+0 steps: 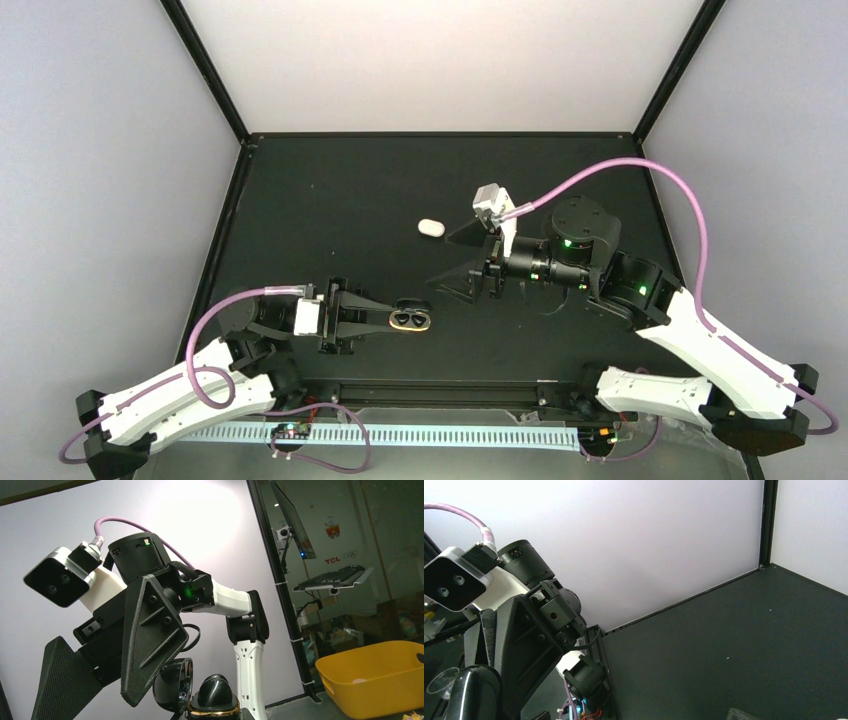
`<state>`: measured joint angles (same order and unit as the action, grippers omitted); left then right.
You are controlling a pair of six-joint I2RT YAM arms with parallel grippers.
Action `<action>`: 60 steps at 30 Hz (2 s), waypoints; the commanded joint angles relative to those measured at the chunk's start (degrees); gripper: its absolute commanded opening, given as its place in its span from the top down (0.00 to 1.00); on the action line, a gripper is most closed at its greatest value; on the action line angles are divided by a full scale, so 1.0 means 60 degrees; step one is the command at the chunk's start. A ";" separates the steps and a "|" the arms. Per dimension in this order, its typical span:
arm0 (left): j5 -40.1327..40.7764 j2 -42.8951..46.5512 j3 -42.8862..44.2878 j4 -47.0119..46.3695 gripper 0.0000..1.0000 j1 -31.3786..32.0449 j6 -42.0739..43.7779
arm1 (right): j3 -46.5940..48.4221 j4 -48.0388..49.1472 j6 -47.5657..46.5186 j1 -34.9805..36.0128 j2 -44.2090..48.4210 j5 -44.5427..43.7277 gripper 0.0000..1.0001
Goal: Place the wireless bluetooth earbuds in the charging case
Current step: Close the charging case.
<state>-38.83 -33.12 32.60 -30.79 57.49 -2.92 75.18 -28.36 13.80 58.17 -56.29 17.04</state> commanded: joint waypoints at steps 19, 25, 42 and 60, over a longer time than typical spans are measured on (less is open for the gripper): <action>0.0330 -0.0160 0.0368 0.0254 0.98 -0.0032 0.0603 | 0.0186 0.0062 -0.0665 0.0060 -0.0204 0.0489 0.07; 0.0416 -0.0239 0.0411 0.0238 0.98 -0.0032 0.0600 | 0.0102 0.0059 -0.0717 0.0060 -0.0133 0.0528 0.07; 0.0698 -0.0214 0.0350 0.0275 0.98 -0.0024 0.0633 | 0.0054 0.0098 -0.0691 0.0060 -0.0014 0.0614 0.07; 0.0818 -0.0240 0.0295 0.0202 0.98 -0.0032 0.0636 | -0.0049 0.0110 -0.0719 0.0060 0.0129 0.0494 0.06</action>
<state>-34.65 -34.50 32.64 -28.91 57.47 0.03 75.18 -28.38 10.33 58.17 -56.66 20.08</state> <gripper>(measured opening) 0.168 0.934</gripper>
